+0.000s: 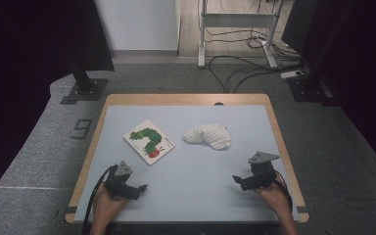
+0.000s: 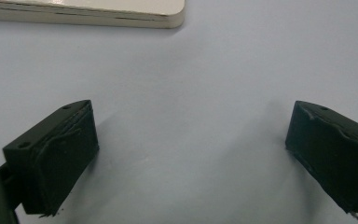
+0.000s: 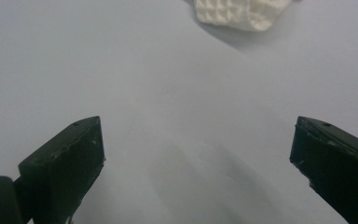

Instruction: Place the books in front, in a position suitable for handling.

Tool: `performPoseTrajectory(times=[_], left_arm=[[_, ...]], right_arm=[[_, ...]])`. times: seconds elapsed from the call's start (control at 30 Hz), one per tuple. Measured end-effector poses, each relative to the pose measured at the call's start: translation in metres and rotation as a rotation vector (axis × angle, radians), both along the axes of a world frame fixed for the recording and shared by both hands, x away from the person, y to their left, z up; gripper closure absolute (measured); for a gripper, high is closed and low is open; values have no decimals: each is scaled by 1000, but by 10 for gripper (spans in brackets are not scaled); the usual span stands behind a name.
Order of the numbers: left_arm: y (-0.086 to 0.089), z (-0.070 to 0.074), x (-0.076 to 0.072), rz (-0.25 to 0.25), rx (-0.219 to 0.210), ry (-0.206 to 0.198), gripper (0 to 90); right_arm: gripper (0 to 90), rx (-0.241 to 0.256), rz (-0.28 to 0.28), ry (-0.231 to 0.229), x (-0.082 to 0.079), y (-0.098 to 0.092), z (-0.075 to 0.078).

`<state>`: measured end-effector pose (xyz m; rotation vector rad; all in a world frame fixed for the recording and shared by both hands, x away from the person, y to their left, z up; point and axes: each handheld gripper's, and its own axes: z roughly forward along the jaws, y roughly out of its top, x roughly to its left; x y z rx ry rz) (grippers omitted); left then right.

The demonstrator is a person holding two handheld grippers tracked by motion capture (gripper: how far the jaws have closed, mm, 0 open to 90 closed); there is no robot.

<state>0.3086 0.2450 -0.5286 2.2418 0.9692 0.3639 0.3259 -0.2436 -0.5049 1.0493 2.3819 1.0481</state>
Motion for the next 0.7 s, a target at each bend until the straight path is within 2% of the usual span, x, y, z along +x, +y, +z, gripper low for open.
performPoseTrajectory(times=[0.23,0.5,0.7], left_arm=[[0,0,0,0,0,0,19],[0,0,0,0,0,0,19],[0,0,0,0,0,-1,19]], right_arm=[[20,27,4,-4,4,-2,8],[25,27,-3,-4,13,0,11],[25,45,-2,0,26,7,14]])
